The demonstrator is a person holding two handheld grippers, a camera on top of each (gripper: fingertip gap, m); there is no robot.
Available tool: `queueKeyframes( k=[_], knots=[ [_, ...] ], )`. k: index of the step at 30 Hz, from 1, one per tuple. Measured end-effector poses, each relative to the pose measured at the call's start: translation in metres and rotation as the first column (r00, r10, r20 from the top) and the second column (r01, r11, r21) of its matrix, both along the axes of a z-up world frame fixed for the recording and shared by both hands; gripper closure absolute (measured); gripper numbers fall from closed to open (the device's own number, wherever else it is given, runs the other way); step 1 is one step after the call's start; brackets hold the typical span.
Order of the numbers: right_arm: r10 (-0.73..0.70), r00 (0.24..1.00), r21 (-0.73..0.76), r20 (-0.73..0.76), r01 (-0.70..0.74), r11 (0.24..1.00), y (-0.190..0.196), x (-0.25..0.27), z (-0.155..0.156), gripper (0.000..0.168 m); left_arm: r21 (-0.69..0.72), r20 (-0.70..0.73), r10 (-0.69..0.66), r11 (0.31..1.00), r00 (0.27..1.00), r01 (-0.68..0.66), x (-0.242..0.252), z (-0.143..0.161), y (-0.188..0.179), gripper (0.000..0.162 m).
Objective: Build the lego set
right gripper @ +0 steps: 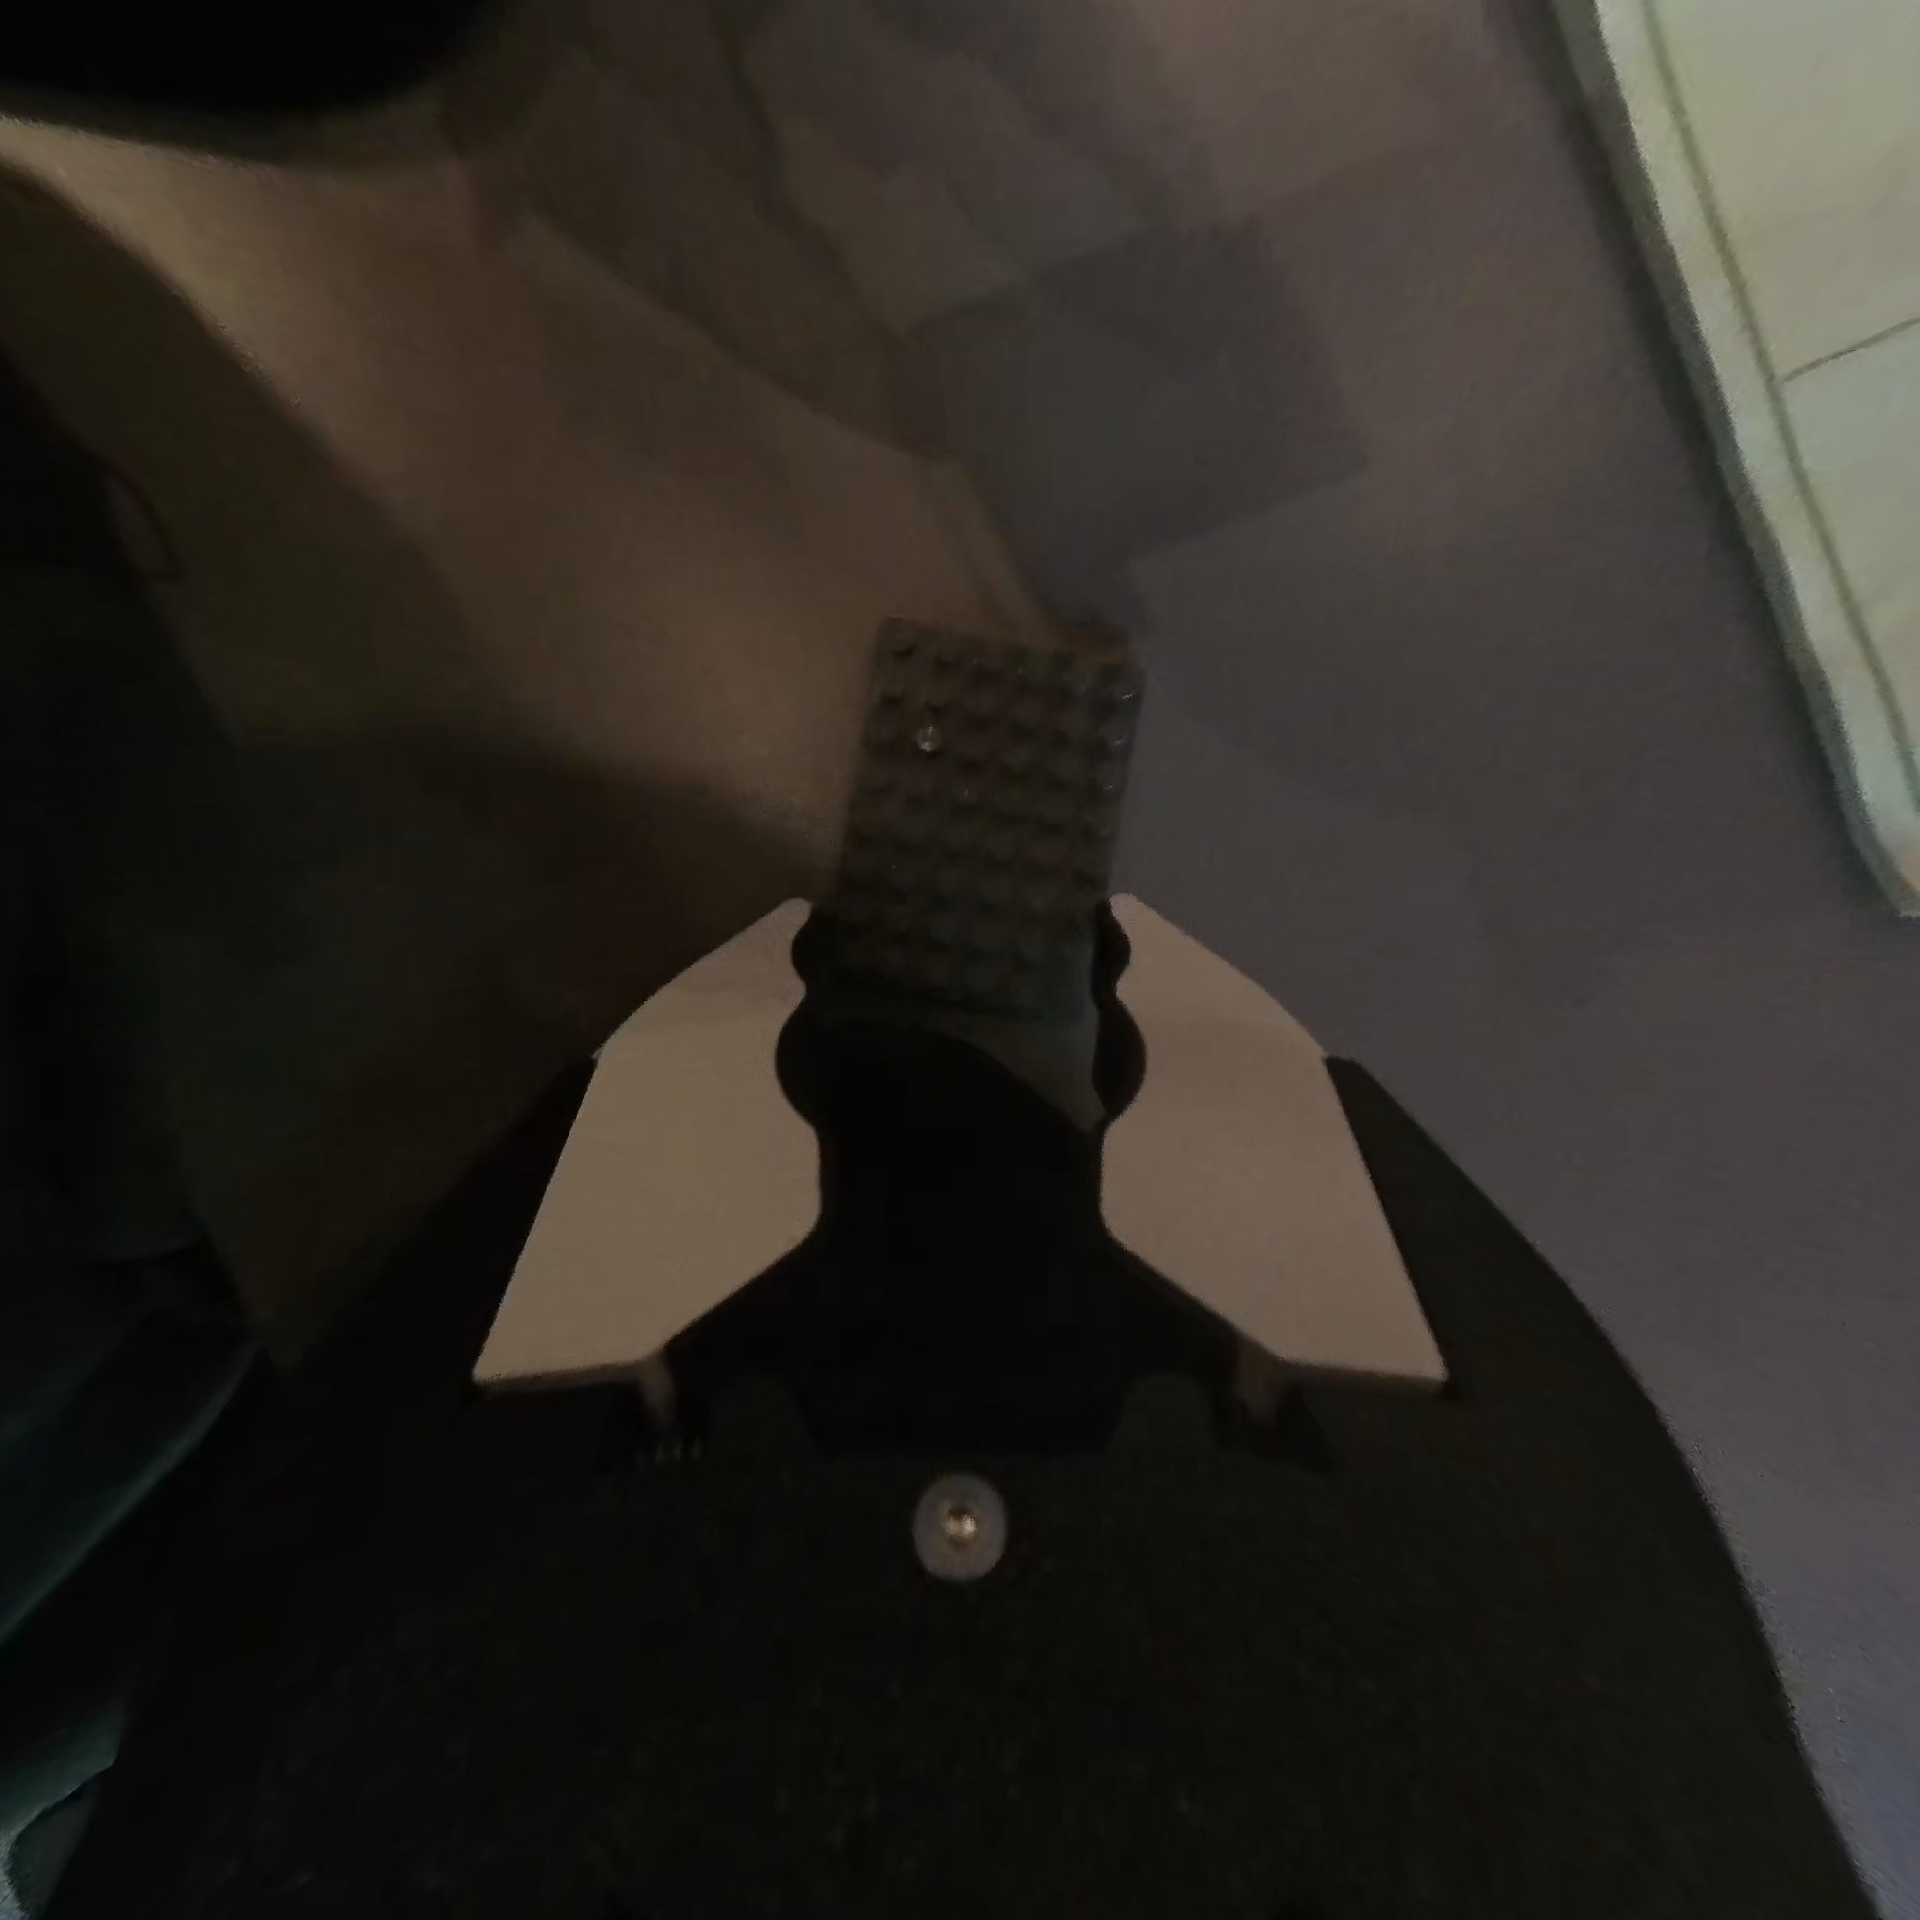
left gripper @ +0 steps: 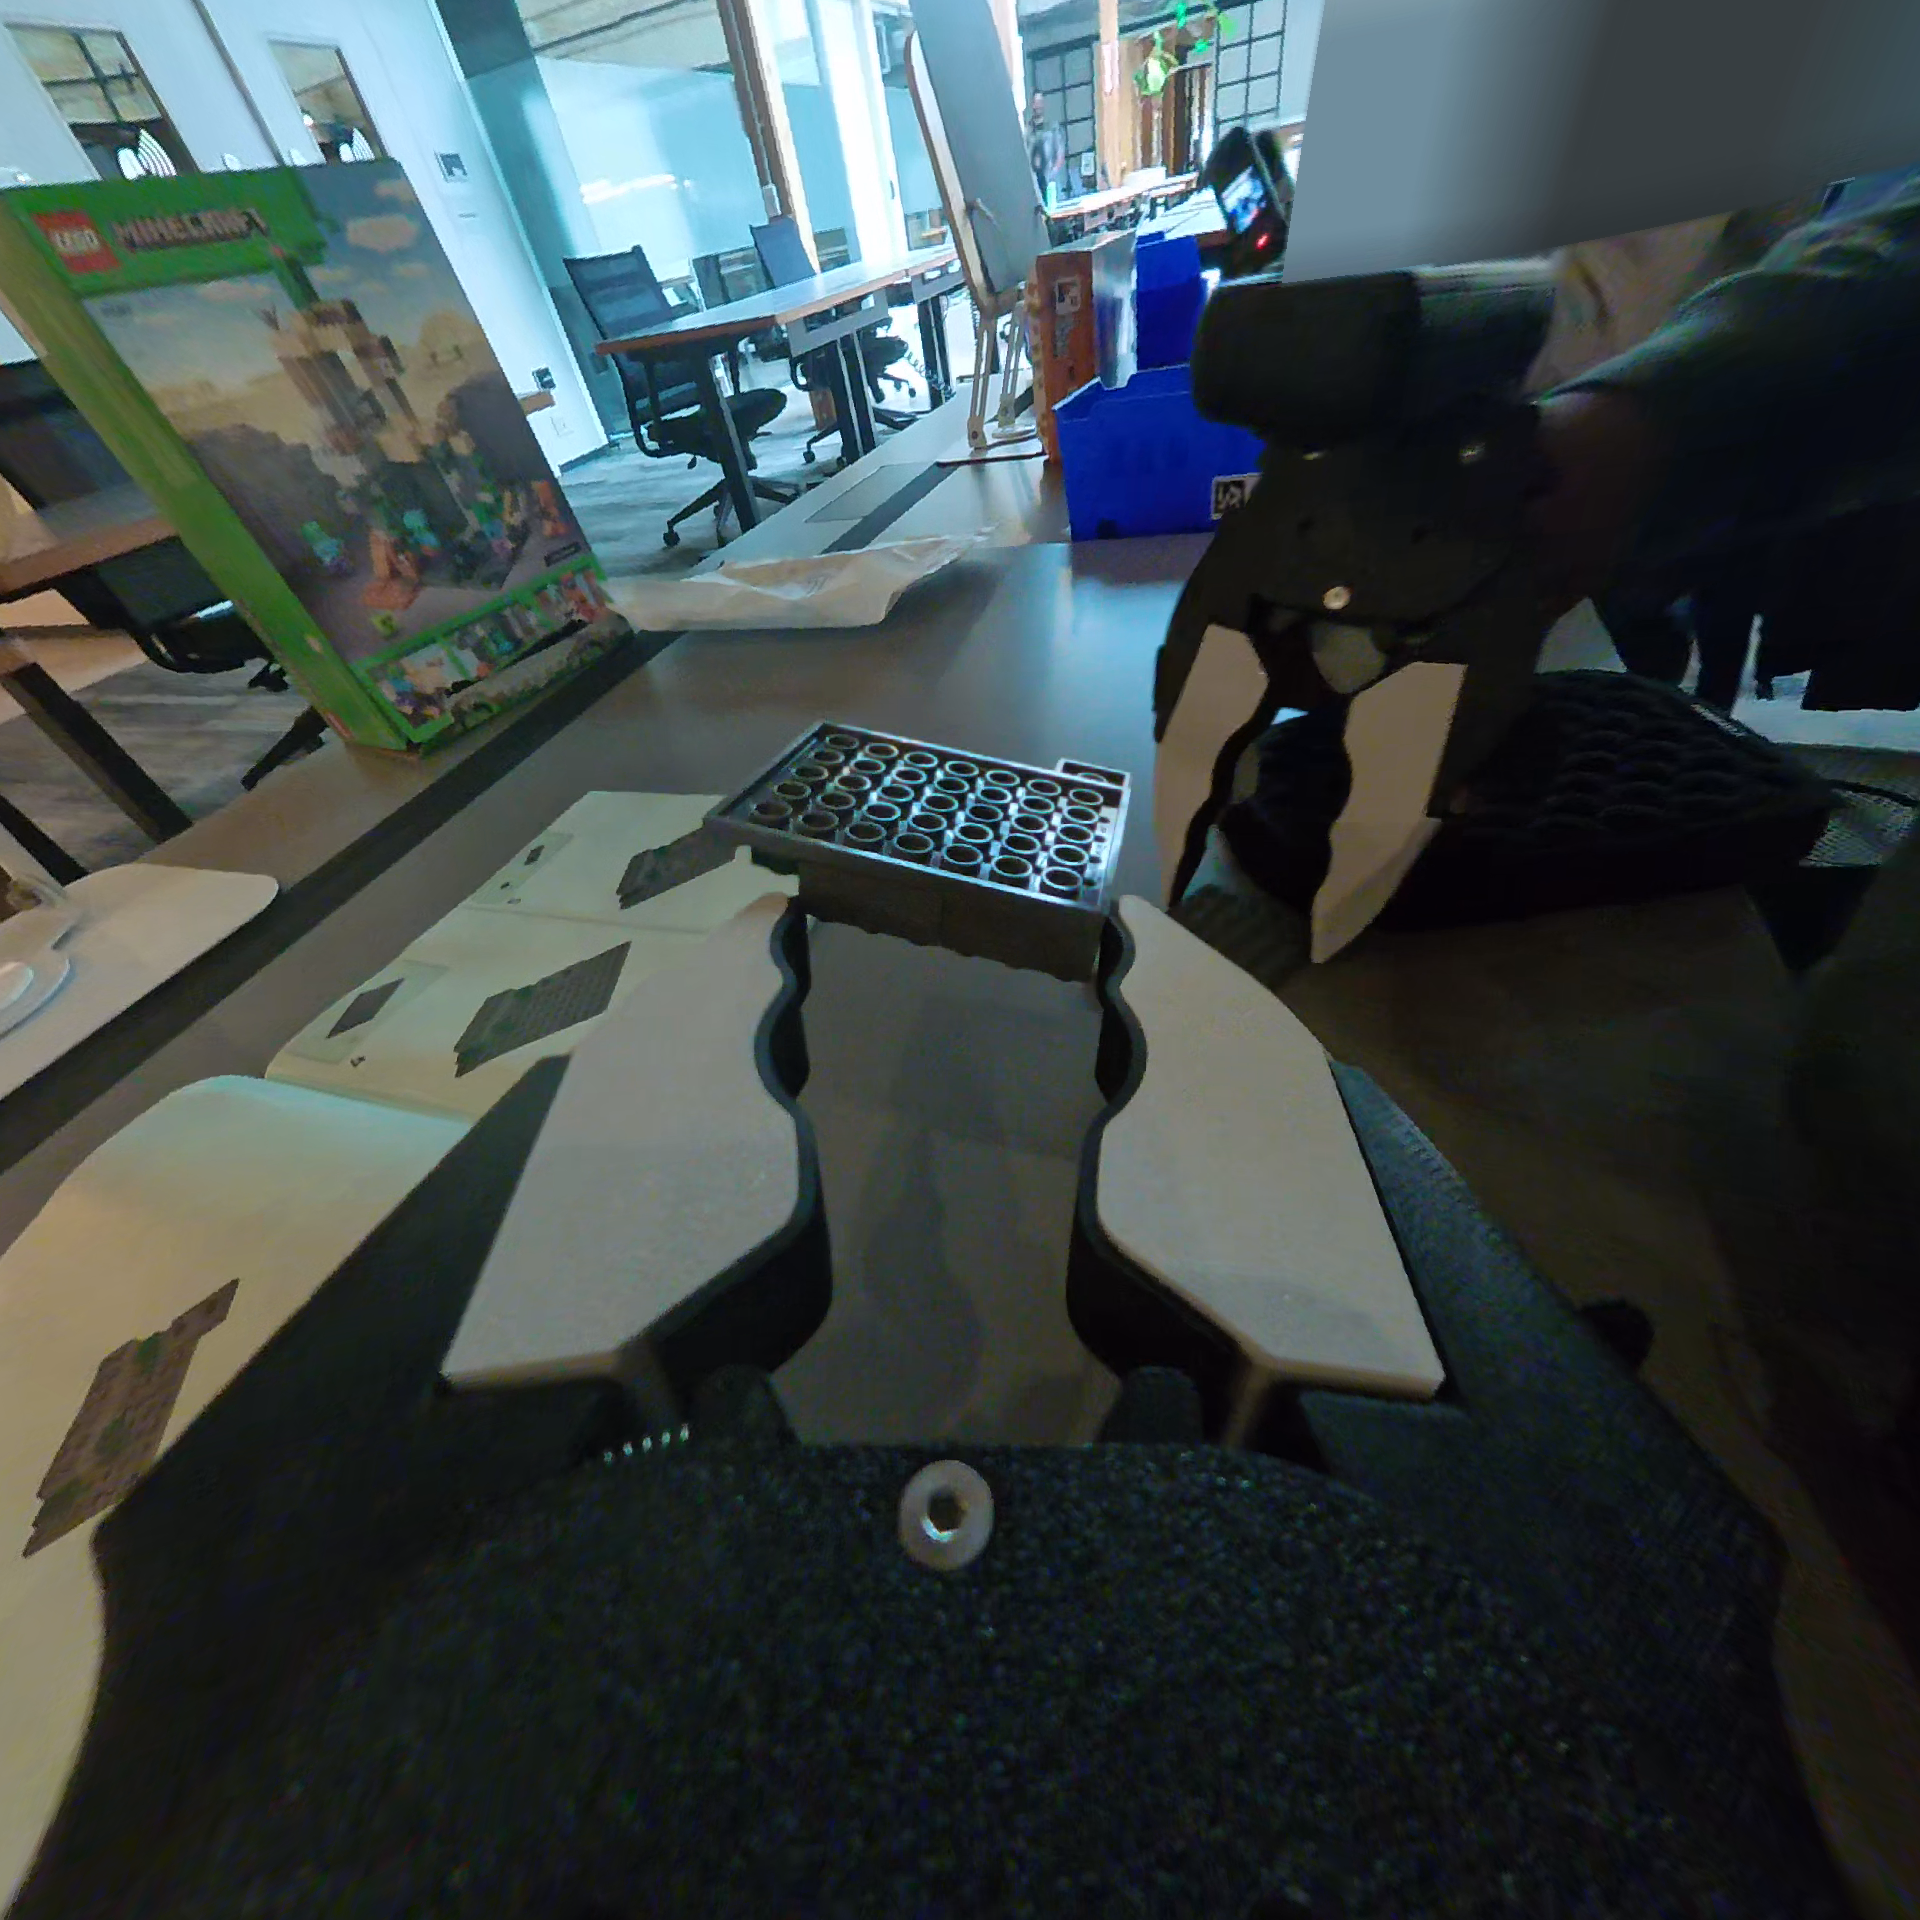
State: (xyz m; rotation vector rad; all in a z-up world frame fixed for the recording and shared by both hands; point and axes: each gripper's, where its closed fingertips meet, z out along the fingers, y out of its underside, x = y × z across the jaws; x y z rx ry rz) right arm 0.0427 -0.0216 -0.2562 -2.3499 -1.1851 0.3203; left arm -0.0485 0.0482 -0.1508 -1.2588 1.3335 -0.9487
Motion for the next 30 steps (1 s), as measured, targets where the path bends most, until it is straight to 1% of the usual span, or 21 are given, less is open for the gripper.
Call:
queueKeyframes(
  k=[4,6,7,8,9,10,11,12,13,14,16,17,18,19,20,21,23,26,28,30],
  knots=[
    [0.011,0.997,-0.054,-0.074,-0.015,0.998,0.004,-0.003,0.005,0.121,0.010,0.003,-0.001,1.000,1.000,0.001,-0.002,0.002,-0.003,0.109],
    [-0.019,0.981,-0.123,-0.194,-0.005,0.992,0.006,-0.013,0.014,0.122,0.014,0.004,0.001,1.000,1.000,-0.001,-0.002,0.003,-0.003,0.109],
    [-0.045,0.958,-0.157,-0.285,-0.001,0.988,0.008,-0.019,0.023,0.149,0.019,0.006,0.003,1.000,1.000,-0.003,-0.003,0.004,-0.003,0.109],
    [-0.080,0.923,-0.204,-0.376,0.001,0.979,0.012,-0.025,0.033,0.166,0.023,0.009,0.005,1.000,1.000,-0.005,-0.003,0.005,-0.003,0.110],
    [-0.111,0.896,-0.265,-0.429,-0.008,0.964,0.014,-0.028,0.038,0.165,0.022,0.011,0.006,1.000,1.000,-0.006,-0.004,0.005,-0.002,0.109],
    [-0.128,0.888,-0.300,-0.442,-0.013,0.954,0.016,-0.028,0.039,0.156,0.020,0.012,0.007,1.000,1.000,-0.007,-0.004,0.006,-0.002,0.109],
    [-0.132,0.888,-0.307,-0.440,-0.010,0.952,0.020,-0.027,0.038,0.154,0.019,0.012,0.010,1.000,1.000,-0.011,-0.004,0.005,-0.001,0.109],
    [-0.127,0.889,-0.304,-0.441,-0.015,0.952,0.023,-0.027,0.039,0.161,0.020,0.011,0.014,1.000,1.000,-0.015,-0.005,0.005,0.000,0.109],
    [-0.105,0.893,-0.285,-0.437,-0.027,0.958,0.025,-0.026,0.039,0.163,0.021,0.011,0.017,1.000,1.000,-0.018,-0.005,0.005,0.001,0.109],
    [-0.057,0.912,-0.232,-0.406,-0.043,0.972,0.028,-0.024,0.037,0.161,0.020,0.012,0.020,1.000,1.000,-0.020,-0.006,0.006,0.001,0.109],
    [0.095,0.953,-0.076,-0.286,-0.122,0.990,0.034,-0.018,0.028,0.145,0.014,0.015,0.024,1.000,1.000,-0.024,-0.006,0.005,0.003,0.109],
    [0.161,0.959,-0.009,-0.234,-0.168,0.986,0.038,-0.015,0.025,0.142,0.012,0.015,0.025,1.000,1.000,-0.026,-0.007,0.005,0.004,0.109],
    [0.223,0.956,0.046,-0.192,-0.218,0.975,0.041,-0.014,0.023,0.138,0.011,0.014,0.026,1.000,1.000,-0.026,-0.007,0.005,0.005,0.109],
    [0.285,0.946,0.087,-0.155,-0.274,0.958,0.042,-0.013,0.020,0.130,0.008,0.013,0.025,1.000,1.000,-0.025,-0.007,0.004,0.005,0.108],
    [0.337,0.935,0.112,-0.106,-0.326,0.939,0.044,-0.011,0.016,0.127,0.006,0.012,0.024,1.000,1.000,-0.024,-0.006,0.004,0.005,0.108],
    [0.386,0.921,0.122,-0.052,-0.378,0.918,0.046,-0.009,0.012,0.121,0.006,0.010,0.023,1.000,1.000,-0.023,-0.006,0.004,0.005,0.108],
    [0.463,0.887,0.110,0.002,-0.460,0.881,0.050,-0.009,0.006,0.110,0.007,0.006,0.021,1.000,1.000,-0.021,-0.006,0.003,0.004,0.109],
    [0.537,0.844,0.060,0.020,-0.537,0.842,0.056,-0.011,0.002,0.102,0.009,-0.002,0.024,1.000,1.000,-0.024,-0.005,0.001,0.005,0.109],
    [0.574,0.819,0.021,-0.008,-0.574,0.819,0.057,-0.011,-0.001,0.101,0.009,-0.001,0.030,1.000,1.000,-0.030,-0.006,0.002,0.006,0.109],
    [0.588,0.806,0.013,-0.062,-0.589,0.808,0.058,-0.013,-0.002,0.112,0.005,-0.001,0.036,0.999,0.999,-0.036,-0.006,0.001,0.007,0.109]
  ],
)
